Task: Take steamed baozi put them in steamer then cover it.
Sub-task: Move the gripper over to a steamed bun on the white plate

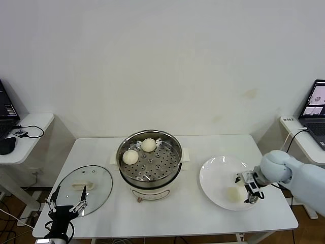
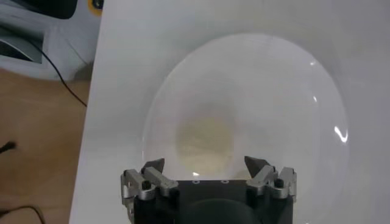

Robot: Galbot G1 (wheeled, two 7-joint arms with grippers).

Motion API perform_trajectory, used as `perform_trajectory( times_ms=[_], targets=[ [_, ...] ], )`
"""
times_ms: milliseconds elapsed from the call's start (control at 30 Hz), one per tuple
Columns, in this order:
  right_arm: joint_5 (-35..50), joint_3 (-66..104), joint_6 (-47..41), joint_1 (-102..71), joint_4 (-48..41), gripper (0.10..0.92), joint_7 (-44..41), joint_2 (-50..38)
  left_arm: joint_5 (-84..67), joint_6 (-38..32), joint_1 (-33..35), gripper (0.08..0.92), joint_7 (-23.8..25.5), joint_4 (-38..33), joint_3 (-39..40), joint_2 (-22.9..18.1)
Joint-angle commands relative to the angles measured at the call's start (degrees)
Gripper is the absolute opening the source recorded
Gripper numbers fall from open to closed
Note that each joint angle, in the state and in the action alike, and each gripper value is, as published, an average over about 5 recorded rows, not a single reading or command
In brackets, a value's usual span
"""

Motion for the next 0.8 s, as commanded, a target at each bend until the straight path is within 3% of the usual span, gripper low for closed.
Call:
perform_trajectory(
  times_ms=[33,800],
  targets=[
    [-1.46,2.49,0.17,-3.58,-2.03,0.786,0.89,1.47,-0.03,-0.02,0.0,0.823,0.01,0.07,-0.01,0.02],
    [-0.93,2.24,-1.19,-2.44,-3.37,0.573,0.62,3.43,-0.06,0.07,0.08,0.823,0.02,-0.37,-0.11,-0.08]
  ],
)
